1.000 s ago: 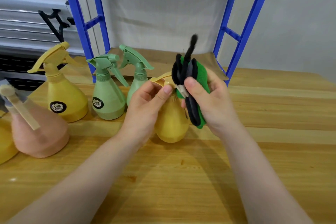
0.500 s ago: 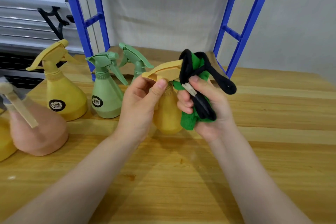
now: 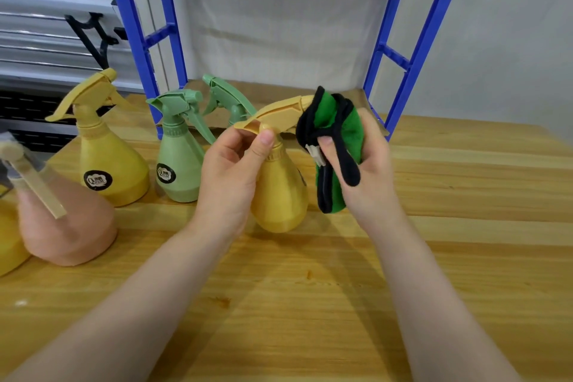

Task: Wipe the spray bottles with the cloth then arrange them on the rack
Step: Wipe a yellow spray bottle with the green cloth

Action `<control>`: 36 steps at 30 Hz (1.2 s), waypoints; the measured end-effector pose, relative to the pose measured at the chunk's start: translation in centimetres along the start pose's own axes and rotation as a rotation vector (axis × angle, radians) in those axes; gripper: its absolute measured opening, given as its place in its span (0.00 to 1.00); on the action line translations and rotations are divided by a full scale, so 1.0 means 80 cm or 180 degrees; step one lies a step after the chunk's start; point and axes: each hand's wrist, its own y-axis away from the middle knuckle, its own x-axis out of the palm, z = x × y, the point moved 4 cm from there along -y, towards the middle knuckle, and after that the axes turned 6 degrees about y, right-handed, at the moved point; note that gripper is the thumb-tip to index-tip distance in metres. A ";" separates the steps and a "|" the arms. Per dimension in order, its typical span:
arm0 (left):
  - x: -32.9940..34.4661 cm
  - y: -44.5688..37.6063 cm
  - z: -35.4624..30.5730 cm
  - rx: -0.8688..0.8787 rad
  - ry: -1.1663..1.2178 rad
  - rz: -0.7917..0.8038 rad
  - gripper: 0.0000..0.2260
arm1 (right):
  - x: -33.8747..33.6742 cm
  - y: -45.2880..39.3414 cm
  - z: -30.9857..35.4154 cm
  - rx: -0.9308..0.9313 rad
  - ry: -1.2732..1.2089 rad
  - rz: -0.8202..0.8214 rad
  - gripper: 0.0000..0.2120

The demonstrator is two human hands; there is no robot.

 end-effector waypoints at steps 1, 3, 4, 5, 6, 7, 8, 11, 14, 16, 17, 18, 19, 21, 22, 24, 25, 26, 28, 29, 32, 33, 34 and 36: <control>0.000 0.000 0.000 0.0040 -0.0130 0.0047 0.06 | -0.002 0.000 0.003 -0.0140 0.0064 -0.0021 0.09; 0.004 0.002 -0.002 0.0162 -0.0439 0.0177 0.06 | -0.006 0.000 0.006 -0.0315 0.0142 -0.0025 0.13; 0.007 0.004 -0.002 0.0238 -0.0587 0.0254 0.05 | -0.006 0.001 0.006 -0.0396 0.0213 -0.0003 0.14; 0.010 0.006 -0.001 0.0336 -0.0746 0.0347 0.04 | -0.006 0.001 0.007 -0.0478 0.0302 0.0014 0.15; 0.014 0.008 0.001 0.0444 -0.0900 0.0442 0.05 | -0.006 0.002 0.010 -0.0541 0.0416 0.0002 0.17; 0.016 0.011 0.003 0.0546 -0.1027 0.0506 0.07 | -0.007 0.002 0.012 -0.0598 0.0565 -0.0034 0.17; 0.017 0.013 0.006 0.0617 -0.1104 0.0537 0.10 | -0.008 0.002 0.014 -0.0653 0.0771 -0.0067 0.16; 0.018 0.015 0.008 0.0779 -0.1310 0.0597 0.06 | -0.011 0.006 0.018 -0.0890 0.1496 -0.0173 0.05; 0.026 0.022 -0.004 0.1053 -0.1477 0.0603 0.05 | -0.013 0.010 0.021 -0.1189 0.2043 -0.0644 0.20; 0.029 0.026 -0.008 0.1263 -0.1477 0.0597 0.06 | -0.013 0.010 0.024 -0.1171 0.1857 -0.0775 0.18; 0.030 0.028 -0.009 0.1345 -0.1499 0.0596 0.06 | -0.014 0.010 0.022 -0.1128 0.1760 -0.0837 0.15; 0.030 0.030 -0.008 0.1386 -0.1521 0.0573 0.06 | -0.016 0.009 0.021 -0.1067 0.1707 -0.0911 0.12; 0.030 0.031 -0.008 0.1418 -0.1556 0.0538 0.06 | -0.016 0.009 0.019 -0.1016 0.1671 -0.0991 0.11; 0.031 0.034 -0.010 0.1522 -0.1664 0.0482 0.07 | -0.014 0.010 0.017 -0.0825 0.1404 -0.1143 0.12; 0.031 0.034 -0.012 0.1594 -0.1735 0.0465 0.07 | -0.012 0.010 0.018 -0.0697 0.1192 -0.1166 0.12; 0.029 0.033 -0.017 0.1694 -0.1839 0.0411 0.07 | -0.007 0.011 0.016 -0.0471 0.0857 -0.1065 0.12; 0.027 0.031 -0.019 0.1717 -0.1862 0.0386 0.07 | -0.006 0.010 0.013 -0.0384 0.0827 -0.0987 0.13; 0.026 0.031 -0.020 0.1732 -0.1884 0.0370 0.08 | -0.006 0.009 0.011 -0.0326 0.0887 -0.0936 0.14; 0.026 0.030 -0.021 0.1742 -0.1952 0.0354 0.09 | -0.010 0.007 0.006 -0.0275 0.1265 -0.0896 0.17; 0.026 0.030 -0.021 0.1726 -0.1992 0.0342 0.09 | -0.012 0.006 0.005 -0.0260 0.1520 -0.0888 0.19; 0.026 0.031 -0.017 0.1653 -0.2045 0.0306 0.09 | -0.019 0.006 0.005 -0.0232 0.2098 -0.0978 0.20; 0.026 0.031 -0.017 0.1640 -0.2064 0.0298 0.10 | -0.020 0.006 0.006 -0.0195 0.2130 -0.0963 0.19; 0.027 0.032 -0.016 0.1624 -0.2087 0.0288 0.10 | -0.021 0.004 0.006 -0.0123 0.2048 -0.0922 0.18; 0.027 0.030 -0.016 0.1547 -0.2095 0.0275 0.11 | -0.023 0.000 0.004 0.0149 0.1576 -0.0884 0.18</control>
